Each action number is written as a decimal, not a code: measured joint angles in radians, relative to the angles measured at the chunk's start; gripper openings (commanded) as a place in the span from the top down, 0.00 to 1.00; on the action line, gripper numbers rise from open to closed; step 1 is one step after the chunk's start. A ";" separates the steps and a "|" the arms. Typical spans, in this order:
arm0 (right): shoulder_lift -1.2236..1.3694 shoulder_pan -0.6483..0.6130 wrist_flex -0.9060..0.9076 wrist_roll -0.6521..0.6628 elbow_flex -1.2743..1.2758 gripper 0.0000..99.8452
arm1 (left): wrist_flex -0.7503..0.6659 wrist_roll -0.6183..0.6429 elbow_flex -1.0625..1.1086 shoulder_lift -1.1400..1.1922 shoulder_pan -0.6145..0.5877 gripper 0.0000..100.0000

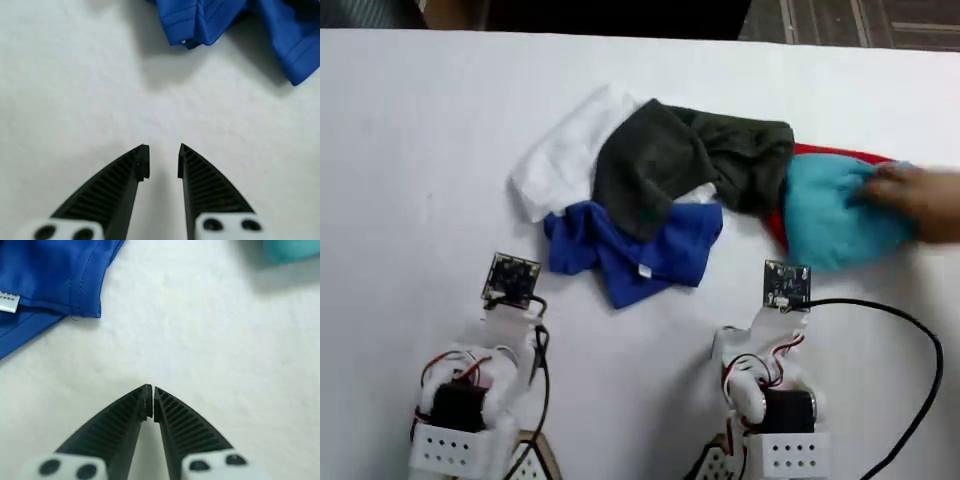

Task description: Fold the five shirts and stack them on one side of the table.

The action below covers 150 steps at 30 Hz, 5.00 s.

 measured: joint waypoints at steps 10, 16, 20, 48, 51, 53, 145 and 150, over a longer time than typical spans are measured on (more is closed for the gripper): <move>0.000 0.000 0.000 0.000 0.000 0.98 | 0.000 0.000 0.000 0.000 0.000 0.88; 0.000 0.000 0.000 0.000 0.000 0.98 | 0.000 0.000 0.000 0.000 0.000 0.88; 0.000 0.000 0.000 0.000 0.000 0.98 | 0.000 0.000 0.000 0.000 0.000 0.88; 0.000 0.000 0.000 0.000 0.000 0.98 | 0.000 0.000 0.000 0.000 0.000 0.88; 0.000 0.000 0.000 0.000 0.000 0.98 | 0.000 0.000 0.000 0.000 0.000 0.88; 0.000 0.000 0.000 0.000 0.000 0.98 | 0.000 0.000 0.000 0.000 0.000 0.88; 1.099 -0.048 0.097 0.399 -1.023 0.67 | -0.040 -0.029 0.000 0.000 0.253 0.87; 1.211 -0.048 0.124 0.400 -1.023 0.54 | -0.207 -0.351 0.000 0.000 0.041 0.87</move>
